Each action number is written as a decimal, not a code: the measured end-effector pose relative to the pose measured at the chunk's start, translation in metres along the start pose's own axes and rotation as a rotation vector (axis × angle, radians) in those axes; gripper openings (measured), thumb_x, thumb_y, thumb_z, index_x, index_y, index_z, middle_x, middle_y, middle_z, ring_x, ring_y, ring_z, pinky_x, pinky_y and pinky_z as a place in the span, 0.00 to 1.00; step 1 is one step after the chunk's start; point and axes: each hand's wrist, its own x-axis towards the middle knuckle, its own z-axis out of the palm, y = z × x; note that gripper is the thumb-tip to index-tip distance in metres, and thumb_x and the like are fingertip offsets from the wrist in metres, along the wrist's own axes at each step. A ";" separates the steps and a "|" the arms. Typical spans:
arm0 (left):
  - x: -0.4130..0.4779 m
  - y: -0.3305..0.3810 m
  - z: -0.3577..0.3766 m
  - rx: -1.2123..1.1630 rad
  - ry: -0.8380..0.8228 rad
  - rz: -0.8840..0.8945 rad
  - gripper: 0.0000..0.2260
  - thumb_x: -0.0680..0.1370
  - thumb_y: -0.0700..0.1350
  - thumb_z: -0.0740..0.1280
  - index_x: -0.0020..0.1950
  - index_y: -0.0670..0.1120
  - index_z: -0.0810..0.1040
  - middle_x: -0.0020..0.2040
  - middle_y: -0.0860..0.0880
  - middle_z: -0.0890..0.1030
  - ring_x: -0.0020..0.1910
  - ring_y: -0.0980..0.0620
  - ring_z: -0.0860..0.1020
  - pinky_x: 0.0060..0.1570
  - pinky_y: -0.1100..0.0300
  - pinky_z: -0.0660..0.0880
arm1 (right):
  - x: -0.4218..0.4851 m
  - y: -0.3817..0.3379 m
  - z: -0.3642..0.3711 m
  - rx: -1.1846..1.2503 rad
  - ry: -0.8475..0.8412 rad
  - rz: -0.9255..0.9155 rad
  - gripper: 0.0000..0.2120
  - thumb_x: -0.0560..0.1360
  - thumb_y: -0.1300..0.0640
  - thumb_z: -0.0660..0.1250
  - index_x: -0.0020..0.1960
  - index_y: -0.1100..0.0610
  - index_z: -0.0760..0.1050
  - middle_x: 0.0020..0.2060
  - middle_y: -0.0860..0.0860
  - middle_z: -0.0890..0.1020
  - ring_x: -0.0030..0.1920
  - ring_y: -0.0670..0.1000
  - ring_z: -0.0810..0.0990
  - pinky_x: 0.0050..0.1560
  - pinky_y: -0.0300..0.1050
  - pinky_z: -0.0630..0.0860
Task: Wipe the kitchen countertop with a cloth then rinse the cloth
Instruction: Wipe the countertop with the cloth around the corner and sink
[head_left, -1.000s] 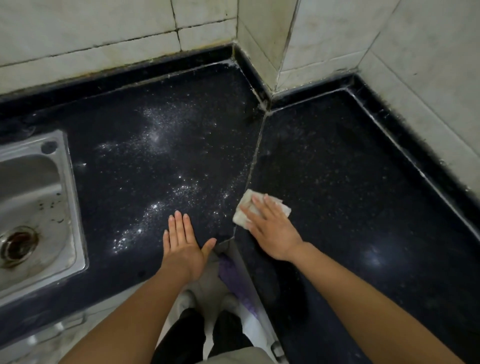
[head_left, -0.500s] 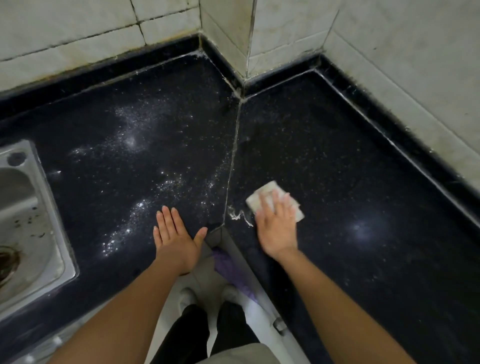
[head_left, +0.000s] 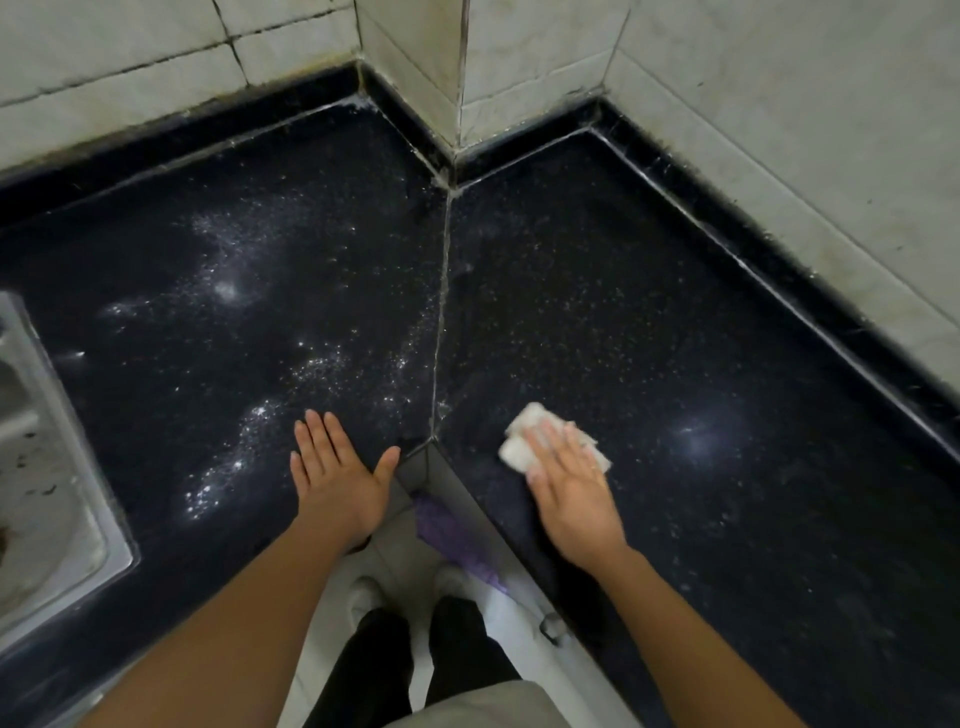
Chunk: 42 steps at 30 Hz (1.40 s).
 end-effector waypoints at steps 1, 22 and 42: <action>0.000 0.000 0.000 -0.002 -0.001 0.001 0.39 0.77 0.66 0.41 0.72 0.41 0.27 0.73 0.42 0.26 0.72 0.46 0.27 0.72 0.49 0.33 | 0.003 0.013 -0.004 -0.011 0.059 0.076 0.30 0.77 0.42 0.37 0.77 0.48 0.54 0.77 0.48 0.55 0.77 0.50 0.48 0.73 0.41 0.37; -0.001 0.000 -0.003 -0.022 -0.016 0.011 0.40 0.76 0.67 0.42 0.73 0.41 0.28 0.73 0.42 0.27 0.73 0.46 0.28 0.72 0.49 0.32 | -0.031 0.053 -0.008 -0.140 0.122 0.420 0.26 0.80 0.44 0.38 0.77 0.48 0.45 0.77 0.54 0.51 0.77 0.55 0.45 0.75 0.48 0.40; 0.002 -0.001 0.004 -0.041 0.040 0.007 0.42 0.76 0.68 0.44 0.75 0.40 0.32 0.75 0.42 0.30 0.74 0.45 0.31 0.73 0.49 0.35 | -0.070 0.018 0.026 -0.102 0.229 0.418 0.23 0.82 0.51 0.43 0.74 0.54 0.62 0.74 0.57 0.63 0.74 0.60 0.59 0.75 0.52 0.49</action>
